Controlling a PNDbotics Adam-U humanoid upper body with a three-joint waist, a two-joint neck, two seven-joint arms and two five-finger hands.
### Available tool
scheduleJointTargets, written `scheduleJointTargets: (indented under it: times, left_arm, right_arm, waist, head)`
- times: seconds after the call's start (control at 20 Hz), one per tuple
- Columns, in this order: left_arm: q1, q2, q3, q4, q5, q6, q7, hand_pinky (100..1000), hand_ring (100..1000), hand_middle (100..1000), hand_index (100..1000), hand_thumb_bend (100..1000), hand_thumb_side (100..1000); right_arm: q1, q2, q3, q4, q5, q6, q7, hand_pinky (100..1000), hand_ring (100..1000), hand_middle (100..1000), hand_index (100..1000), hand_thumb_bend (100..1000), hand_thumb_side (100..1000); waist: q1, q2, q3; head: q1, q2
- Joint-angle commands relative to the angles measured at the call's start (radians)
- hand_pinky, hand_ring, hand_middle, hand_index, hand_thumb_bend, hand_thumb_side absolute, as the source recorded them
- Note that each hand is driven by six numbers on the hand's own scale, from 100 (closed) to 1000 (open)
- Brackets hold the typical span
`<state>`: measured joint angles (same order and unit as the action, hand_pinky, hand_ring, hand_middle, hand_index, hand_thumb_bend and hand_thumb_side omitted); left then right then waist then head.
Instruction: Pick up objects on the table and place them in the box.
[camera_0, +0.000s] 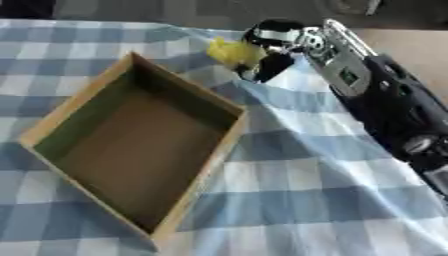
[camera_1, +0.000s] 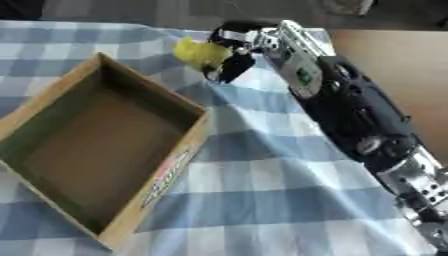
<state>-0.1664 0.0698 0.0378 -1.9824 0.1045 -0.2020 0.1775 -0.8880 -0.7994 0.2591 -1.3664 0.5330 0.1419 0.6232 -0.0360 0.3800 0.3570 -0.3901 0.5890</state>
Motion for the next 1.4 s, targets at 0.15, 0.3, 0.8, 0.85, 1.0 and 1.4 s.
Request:
scheduleJointTargets:
  times: [0.15, 0.3, 0.8, 0.85, 1.0, 1.4]
  left_arm:
    - [-0.008, 0.014, 0.002, -0.018, 0.003, -0.002, -0.005, 610, 555, 535, 894, 100, 812]
    - [-0.009, 0.015, 0.002, -0.018, 0.004, -0.002, -0.006, 610, 556, 535, 894, 100, 812]
    - [-0.011, 0.016, 0.003, -0.018, 0.004, -0.002, -0.007, 610, 557, 537, 894, 100, 810]
    - [-0.011, 0.016, 0.003, -0.018, 0.005, -0.002, -0.007, 610, 557, 537, 894, 100, 810]
    - [-0.011, 0.016, 0.002, -0.018, 0.006, -0.002, -0.009, 610, 558, 537, 894, 100, 808]
    - [-0.012, 0.017, -0.001, -0.018, 0.010, -0.003, -0.011, 610, 558, 537, 893, 100, 808]
  right_arm:
    - [-0.012, -0.040, -0.020, -0.025, -0.021, 0.023, -0.003, 787, 729, 585, 687, 100, 299]
    - [-0.012, -0.043, -0.023, -0.039, -0.024, 0.032, -0.022, 778, 707, 522, 624, 100, 313]
    - [-0.006, -0.076, -0.039, -0.292, 0.004, 0.101, -0.102, 735, 626, 397, 534, 100, 366]
    - [-0.006, -0.075, -0.037, -0.323, 0.021, 0.109, -0.110, 724, 615, 390, 527, 100, 374]
    - [-0.002, -0.065, -0.018, -0.420, 0.064, 0.131, -0.124, 712, 597, 378, 520, 100, 387]
    - [-0.027, 0.017, 0.050, -0.551, 0.094, 0.150, -0.064, 709, 591, 374, 516, 100, 387]
  waist:
    - [0.007, -0.025, -0.002]
    - [0.007, -0.025, -0.004]
    - [0.008, -0.033, -0.010]
    - [0.009, -0.035, -0.011]
    - [0.010, -0.038, -0.012]
    - [0.012, -0.043, -0.010]
  head:
    - [0.005, 0.003]
    - [0.008, 0.004]
    - [0.021, 0.011]
    - [0.021, 0.011]
    - [0.023, 0.010]
    - [0.013, 0.013]
